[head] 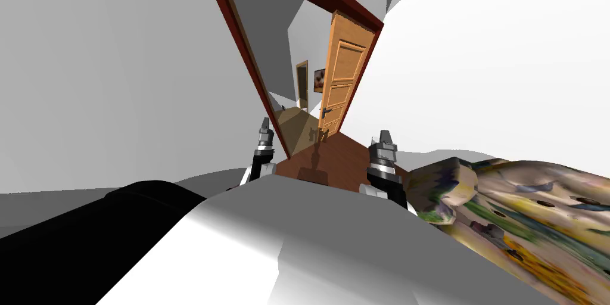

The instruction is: Push the door open

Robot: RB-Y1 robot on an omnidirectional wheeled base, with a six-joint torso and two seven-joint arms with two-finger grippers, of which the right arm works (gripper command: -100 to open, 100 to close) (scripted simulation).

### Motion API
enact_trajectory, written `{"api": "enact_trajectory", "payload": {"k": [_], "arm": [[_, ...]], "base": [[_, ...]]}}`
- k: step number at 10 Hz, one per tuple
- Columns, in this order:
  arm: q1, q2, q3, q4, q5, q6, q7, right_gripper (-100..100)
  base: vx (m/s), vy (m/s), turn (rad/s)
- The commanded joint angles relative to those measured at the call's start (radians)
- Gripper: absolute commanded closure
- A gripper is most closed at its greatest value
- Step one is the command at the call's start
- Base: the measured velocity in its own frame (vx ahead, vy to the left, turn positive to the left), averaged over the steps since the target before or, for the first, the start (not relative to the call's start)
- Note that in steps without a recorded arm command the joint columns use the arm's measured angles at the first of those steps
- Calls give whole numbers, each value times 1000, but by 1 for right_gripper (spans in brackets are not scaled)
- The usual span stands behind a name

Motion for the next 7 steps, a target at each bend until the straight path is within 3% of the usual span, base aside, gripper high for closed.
{"api": "enact_trajectory", "payload": {"k": [1, 7], "arm": [[-16, -13, -3, 29, -1, -2, -11, -100], [-90, -63, -14, 166, -4, -13, -61, -100]], "base": [[133, 2, 117], [95, -87, 142]]}}
